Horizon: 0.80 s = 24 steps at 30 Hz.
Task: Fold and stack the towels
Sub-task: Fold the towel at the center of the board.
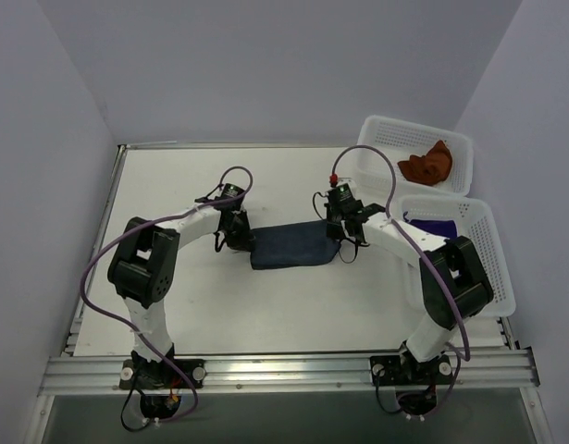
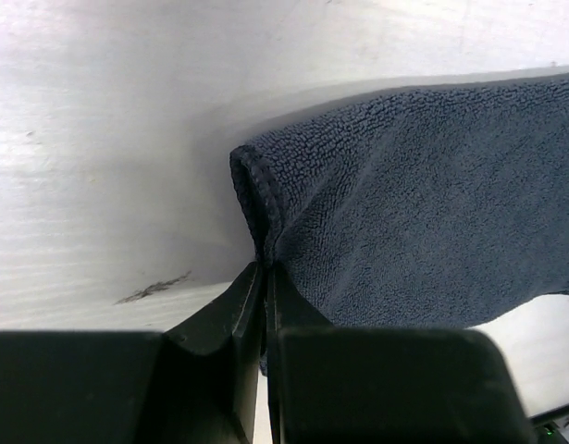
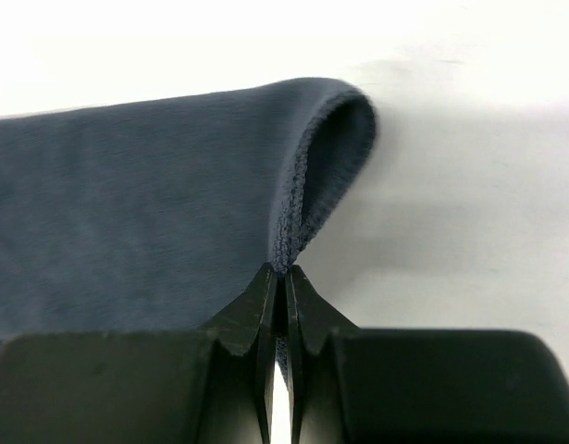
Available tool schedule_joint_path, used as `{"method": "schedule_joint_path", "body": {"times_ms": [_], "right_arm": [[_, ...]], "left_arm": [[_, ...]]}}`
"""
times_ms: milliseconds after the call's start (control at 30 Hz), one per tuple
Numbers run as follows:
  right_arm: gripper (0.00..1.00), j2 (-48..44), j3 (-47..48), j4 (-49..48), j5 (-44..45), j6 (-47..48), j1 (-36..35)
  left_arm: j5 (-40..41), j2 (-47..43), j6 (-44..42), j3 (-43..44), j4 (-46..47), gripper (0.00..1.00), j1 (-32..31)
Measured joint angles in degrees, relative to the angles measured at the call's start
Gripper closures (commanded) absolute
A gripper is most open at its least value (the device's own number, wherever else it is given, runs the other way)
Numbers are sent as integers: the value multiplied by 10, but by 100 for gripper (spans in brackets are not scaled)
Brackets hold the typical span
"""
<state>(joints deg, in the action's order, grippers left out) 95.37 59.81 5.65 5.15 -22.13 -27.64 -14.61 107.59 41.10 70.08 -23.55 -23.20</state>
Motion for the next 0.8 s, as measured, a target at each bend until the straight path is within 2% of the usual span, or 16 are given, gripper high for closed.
{"method": "schedule_joint_path", "body": {"times_ms": [367, 800], "right_arm": [[100, 33, 100, -2, -60, 8, -93], [100, 151, 184, -15, -122, -14, -157]], "left_arm": [[-10, 8, 18, 6, 16, 98, -3], [-17, 8, 29, 0, 32, 98, -3]]}}
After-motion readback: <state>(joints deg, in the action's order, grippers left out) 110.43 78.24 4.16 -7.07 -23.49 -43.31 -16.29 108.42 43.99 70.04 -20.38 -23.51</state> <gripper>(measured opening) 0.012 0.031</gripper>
